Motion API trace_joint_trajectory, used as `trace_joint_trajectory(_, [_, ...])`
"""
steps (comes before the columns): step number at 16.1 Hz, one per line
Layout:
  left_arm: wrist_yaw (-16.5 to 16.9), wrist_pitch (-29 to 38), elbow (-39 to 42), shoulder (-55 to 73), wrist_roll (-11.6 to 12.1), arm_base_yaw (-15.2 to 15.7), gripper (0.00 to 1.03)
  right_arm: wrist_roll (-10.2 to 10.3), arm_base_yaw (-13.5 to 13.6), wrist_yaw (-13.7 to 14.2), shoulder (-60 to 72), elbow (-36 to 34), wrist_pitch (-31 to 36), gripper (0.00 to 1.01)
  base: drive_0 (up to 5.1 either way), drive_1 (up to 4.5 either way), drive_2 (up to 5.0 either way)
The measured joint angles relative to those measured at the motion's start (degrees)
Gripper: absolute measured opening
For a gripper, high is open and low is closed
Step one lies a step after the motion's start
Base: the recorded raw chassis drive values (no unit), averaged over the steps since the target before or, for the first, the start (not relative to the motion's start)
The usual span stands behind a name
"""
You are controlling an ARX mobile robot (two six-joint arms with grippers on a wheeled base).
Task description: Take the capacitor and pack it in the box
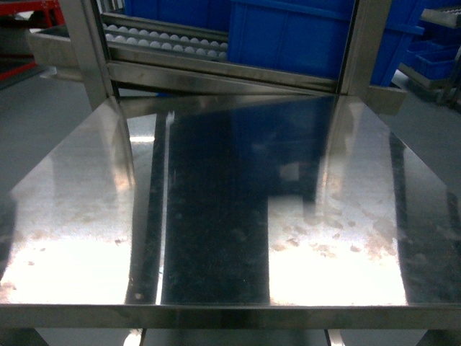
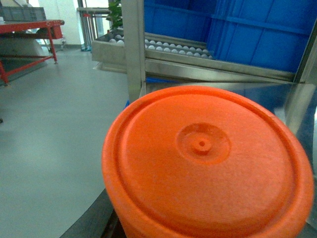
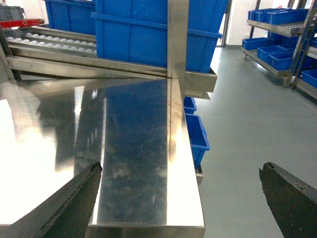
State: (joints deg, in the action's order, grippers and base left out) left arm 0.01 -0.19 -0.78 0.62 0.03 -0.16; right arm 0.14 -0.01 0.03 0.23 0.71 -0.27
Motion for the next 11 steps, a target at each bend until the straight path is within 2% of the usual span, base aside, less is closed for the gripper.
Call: trace_joint_trajectory(11, [0.0,-0.2,0.0,0.0,0.0,0.0,0.44,0.0,0.0,0.0,0.0,0.0,0.0,0.98,0.0,0.0,0.0])
